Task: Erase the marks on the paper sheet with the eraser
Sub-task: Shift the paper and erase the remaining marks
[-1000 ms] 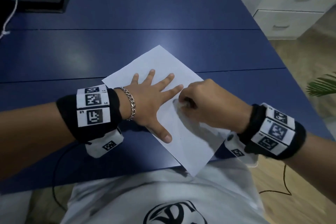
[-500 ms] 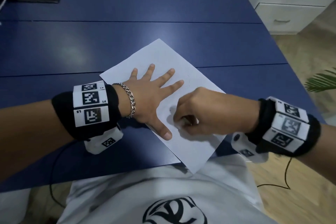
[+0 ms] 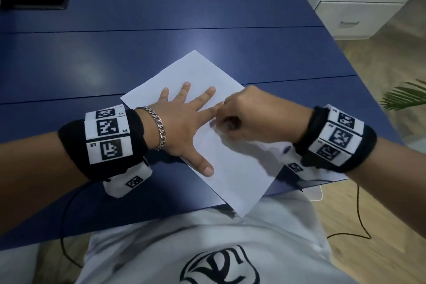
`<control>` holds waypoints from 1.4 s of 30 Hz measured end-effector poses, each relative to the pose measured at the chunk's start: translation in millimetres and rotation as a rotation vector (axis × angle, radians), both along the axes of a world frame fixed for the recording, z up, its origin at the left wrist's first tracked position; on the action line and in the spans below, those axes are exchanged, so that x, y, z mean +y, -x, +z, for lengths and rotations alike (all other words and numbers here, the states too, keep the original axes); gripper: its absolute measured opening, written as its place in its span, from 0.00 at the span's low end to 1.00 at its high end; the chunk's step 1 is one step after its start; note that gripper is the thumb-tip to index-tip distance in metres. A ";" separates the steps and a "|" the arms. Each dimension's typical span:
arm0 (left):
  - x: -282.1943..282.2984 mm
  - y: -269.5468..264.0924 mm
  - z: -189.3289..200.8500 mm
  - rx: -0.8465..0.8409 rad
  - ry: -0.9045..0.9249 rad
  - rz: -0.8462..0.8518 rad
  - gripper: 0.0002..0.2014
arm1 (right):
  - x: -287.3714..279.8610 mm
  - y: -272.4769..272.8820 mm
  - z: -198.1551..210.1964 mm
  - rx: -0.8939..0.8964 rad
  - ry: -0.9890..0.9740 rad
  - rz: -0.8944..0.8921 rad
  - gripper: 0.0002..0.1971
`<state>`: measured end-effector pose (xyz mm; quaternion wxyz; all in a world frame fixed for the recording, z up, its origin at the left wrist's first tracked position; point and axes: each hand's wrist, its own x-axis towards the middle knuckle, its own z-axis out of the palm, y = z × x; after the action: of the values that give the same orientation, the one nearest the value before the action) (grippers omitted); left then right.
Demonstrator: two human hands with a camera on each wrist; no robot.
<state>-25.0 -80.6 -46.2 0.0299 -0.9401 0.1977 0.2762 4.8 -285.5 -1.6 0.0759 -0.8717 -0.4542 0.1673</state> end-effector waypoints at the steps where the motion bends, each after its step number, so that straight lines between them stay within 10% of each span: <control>1: 0.6 -0.1 0.0 0.003 -0.001 -0.003 0.77 | -0.1 -4.2 -0.8 -0.043 -0.024 -0.045 0.08; 7: 1.6 1.0 0.7 -0.004 -0.002 -0.037 0.78 | -12.1 37.6 -0.3 0.140 0.046 0.085 0.10; 16: 32.4 -34.3 22.0 -0.133 -0.111 -0.189 0.79 | -76.4 23.9 2.4 0.049 -0.059 -0.179 0.02; 25: 44.7 -32.4 38.6 -0.101 -0.045 -0.098 0.55 | -62.7 52.3 -0.7 0.162 -0.105 -0.080 0.04; 33: 11.5 -1.6 3.8 0.031 0.071 -0.126 0.78 | -24.6 2.4 0.6 -0.008 -0.081 0.007 0.04; 42: 11.2 -1.9 -0.6 0.019 0.026 -0.108 0.78 | -7.6 27.9 -5.9 0.062 -0.023 0.136 0.10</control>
<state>-23.0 -69.4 -46.8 0.0306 -0.9257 0.2521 0.2802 -23.0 -293.0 -7.4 0.0885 -0.8324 -0.5116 0.1937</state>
